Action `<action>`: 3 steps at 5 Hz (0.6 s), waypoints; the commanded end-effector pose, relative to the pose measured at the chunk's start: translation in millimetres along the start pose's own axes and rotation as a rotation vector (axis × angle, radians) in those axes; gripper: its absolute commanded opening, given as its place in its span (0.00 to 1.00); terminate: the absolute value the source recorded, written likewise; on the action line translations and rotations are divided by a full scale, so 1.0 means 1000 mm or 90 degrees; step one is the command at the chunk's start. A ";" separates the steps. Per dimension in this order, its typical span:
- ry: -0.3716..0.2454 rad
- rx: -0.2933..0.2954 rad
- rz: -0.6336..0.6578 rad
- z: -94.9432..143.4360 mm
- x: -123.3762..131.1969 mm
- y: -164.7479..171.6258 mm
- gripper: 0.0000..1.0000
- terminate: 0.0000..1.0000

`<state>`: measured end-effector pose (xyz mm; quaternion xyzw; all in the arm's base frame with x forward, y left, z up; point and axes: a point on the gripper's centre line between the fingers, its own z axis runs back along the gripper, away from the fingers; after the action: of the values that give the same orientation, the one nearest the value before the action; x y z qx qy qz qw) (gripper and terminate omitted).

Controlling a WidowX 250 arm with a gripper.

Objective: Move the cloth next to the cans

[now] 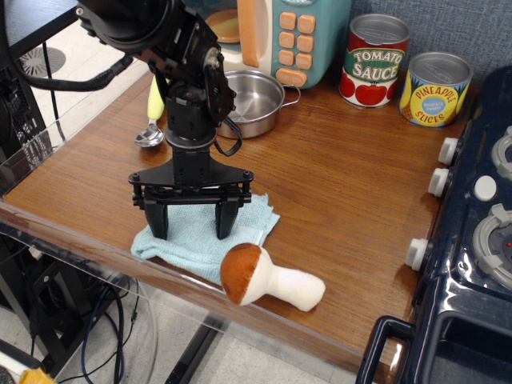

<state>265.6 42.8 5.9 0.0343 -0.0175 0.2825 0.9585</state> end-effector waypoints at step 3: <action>-0.038 -0.004 -0.121 0.015 0.031 -0.114 1.00 0.00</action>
<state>356.8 -29.9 13.1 0.0435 -0.0370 0.1901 0.9801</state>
